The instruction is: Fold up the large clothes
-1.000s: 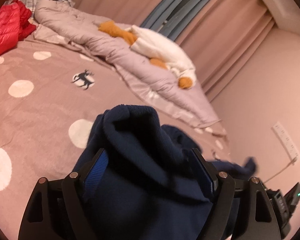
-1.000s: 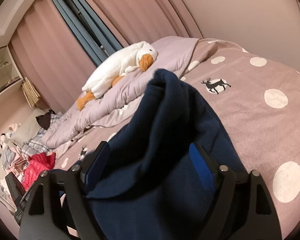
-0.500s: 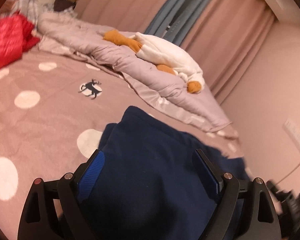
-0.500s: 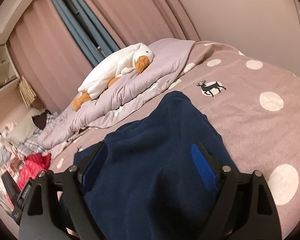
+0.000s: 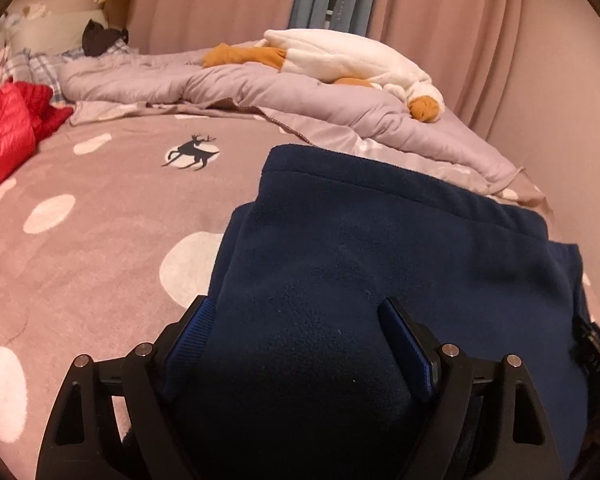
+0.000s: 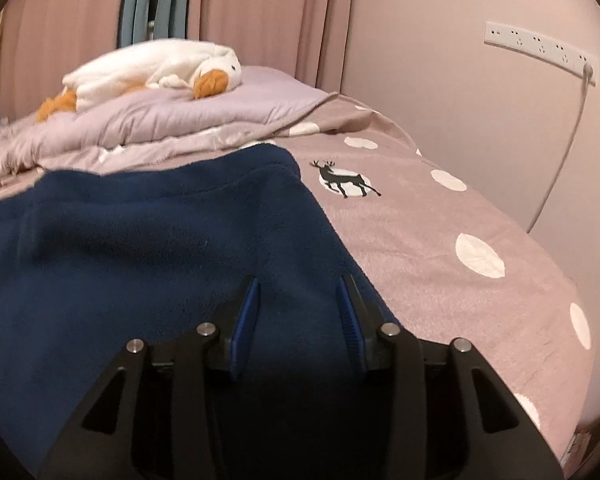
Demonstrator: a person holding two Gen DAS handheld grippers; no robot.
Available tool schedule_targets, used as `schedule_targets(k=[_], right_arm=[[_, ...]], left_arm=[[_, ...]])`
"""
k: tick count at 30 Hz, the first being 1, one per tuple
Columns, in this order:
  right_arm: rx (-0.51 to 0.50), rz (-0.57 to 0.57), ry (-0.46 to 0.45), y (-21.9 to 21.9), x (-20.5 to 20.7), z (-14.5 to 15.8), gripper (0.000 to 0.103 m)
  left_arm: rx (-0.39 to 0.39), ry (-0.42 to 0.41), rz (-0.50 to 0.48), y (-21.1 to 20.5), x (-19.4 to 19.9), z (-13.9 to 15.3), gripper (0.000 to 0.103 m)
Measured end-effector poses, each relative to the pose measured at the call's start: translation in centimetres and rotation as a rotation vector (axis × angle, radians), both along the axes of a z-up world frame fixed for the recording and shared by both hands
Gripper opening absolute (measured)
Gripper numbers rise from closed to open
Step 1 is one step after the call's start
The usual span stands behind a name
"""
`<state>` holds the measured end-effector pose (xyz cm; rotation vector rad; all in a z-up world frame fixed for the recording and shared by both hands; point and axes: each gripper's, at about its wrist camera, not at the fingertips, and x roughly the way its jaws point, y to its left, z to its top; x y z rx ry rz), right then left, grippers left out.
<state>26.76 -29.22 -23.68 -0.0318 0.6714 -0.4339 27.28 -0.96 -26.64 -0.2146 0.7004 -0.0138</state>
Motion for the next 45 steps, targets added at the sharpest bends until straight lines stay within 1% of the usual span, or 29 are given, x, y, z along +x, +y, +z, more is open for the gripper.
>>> schedule_targets(k=[3, 6, 8, 10, 20, 22, 24, 25, 26, 27, 28, 29, 30, 31, 32, 33, 34, 35, 36, 37, 38, 39, 40, 41, 42, 43, 45], right_arm=[[0.009, 0.004, -0.006, -0.3, -0.1, 0.1, 0.042], [0.006, 0.012, -0.005, 0.2, -0.1, 0.0, 0.047], [-0.004, 0.016, -0.003, 0.5, -0.1, -0.1, 0.052], [-0.014, 0.02, -0.001, 0.7, -0.1, -0.1, 0.054], [-0.03, 0.021, 0.008, 1.0, -0.1, -0.1, 0.057], [-0.02, 0.03, 0.0, 0.9, -0.3, 0.2, 0.057], [0.015, 0.056, -0.021, 0.8, -0.6, 0.8, 0.058], [0.051, 0.076, -0.031, 0.6, -0.8, 1.2, 0.059], [0.081, 0.087, -0.037, 0.5, -0.8, 1.5, 0.058], [0.141, 0.115, -0.054, 0.4, -0.9, 2.1, 0.058], [0.215, 0.166, -0.075, 0.3, -0.9, 2.7, 0.058], [0.262, 0.206, -0.085, 0.5, -0.9, 3.1, 0.057], [0.307, 0.249, -0.094, 0.6, -0.6, 3.5, 0.057], [0.334, 0.271, -0.098, 0.7, -0.3, 3.9, 0.056], [0.349, 0.284, -0.096, 0.9, 0.2, 4.3, 0.05], [0.351, 0.3, -0.086, 1.1, 1.0, 4.7, 0.047], [0.349, 0.313, -0.08, 1.2, 1.6, 4.9, 0.04], [0.349, 0.323, -0.077, 1.3, 2.5, 5.1, 0.036], [0.357, 0.332, -0.071, 1.1, 3.6, 5.0, 0.034], [0.373, 0.341, -0.055, 1.1, 4.7, 4.6, 0.028], [0.401, 0.352, -0.012, 0.8, 6.1, 3.6, 0.023], [0.435, 0.343, 0.057, 0.5, 7.7, 1.9, 0.021], [0.457, 0.325, 0.099, 0.2, 8.3, 0.9, 0.02], [0.49, 0.308, 0.154, -0.2, 9.4, -0.5, 0.018], [0.511, 0.311, 0.164, -0.4, 9.7, -1.4, 0.017], [0.512, 0.313, 0.149, -0.3, 9.4, -1.1, 0.017], [0.481, 0.316, 0.116, 0.0, 8.5, -0.2, 0.017]], left_arm=[[-0.002, 0.0, 0.0, -0.1, -0.1, 0.0, 0.085], [-0.004, 0.0, 0.0, -0.1, 0.3, 0.0, 0.085], [-0.004, 0.001, 0.0, 0.0, 0.2, 0.0, 0.085], [-0.005, 0.001, -0.001, 0.0, 0.2, 0.0, 0.085], [0.0, 0.006, 0.0, -0.1, 0.2, -0.1, 0.088], [-0.002, 0.003, 0.002, -0.2, 0.3, -0.1, 0.088], [-0.009, -0.003, 0.006, -0.1, 0.2, -0.1, 0.088], [-0.01, -0.005, 0.011, -0.2, 0.2, -0.1, 0.088], [-0.01, -0.006, 0.019, -0.2, 0.2, 0.0, 0.087], [-0.011, -0.009, 0.025, -0.2, 0.2, 0.0, 0.085], [-0.014, -0.02, 0.037, -0.1, 0.0, 0.3, 0.079], [-0.015, -0.039, 0.056, 0.0, -0.2, 0.8, 0.068], [-0.015, -0.041, 0.068, 0.1, -0.2, 1.4, 0.061], [-0.026, -0.027, 0.068, 0.3, 0.0, 2.1, 0.048], [-0.056, -0.012, 0.057, 0.5, 0.3, 3.0, 0.042], [-0.08, -0.009, 0.037, 0.6, 0.8, 3.7, 0.041], [-0.098, -0.015, 0.005, 0.6, 1.7, 4.7, 0.041], [-0.082, -0.014, -0.015, 0.3, 2.6, 5.2, 0.041], [-0.046, -0.012, -0.024, -0.4, 3.7, 5.6, 0.041], [0.005, -0.015, -0.021, -1.1, 5.0, 5.7, 0.041], [0.068, -0.009, -0.015, -2.0, 6.6, 5.2, 0.041], [0.117, 0.048, -0.014, -2.7, 8.2, 4.1, 0.041], [0.141, 0.204, -0.02, -3.1, 10.5, 1.9, 0.041], [0.123, 0.267, -0.025, -3.1, 11.2, 0.7, 0.041], [0.095, 0.256, -0.024, -2.8, 11.3, 0.2, 0.041], [0.08, 0.226, -0.015, -2.6, 11.0, 0.4, 0.041], [0.055, 0.221, -0.005, -2.0, 10.5, 0.8, 0.041]])
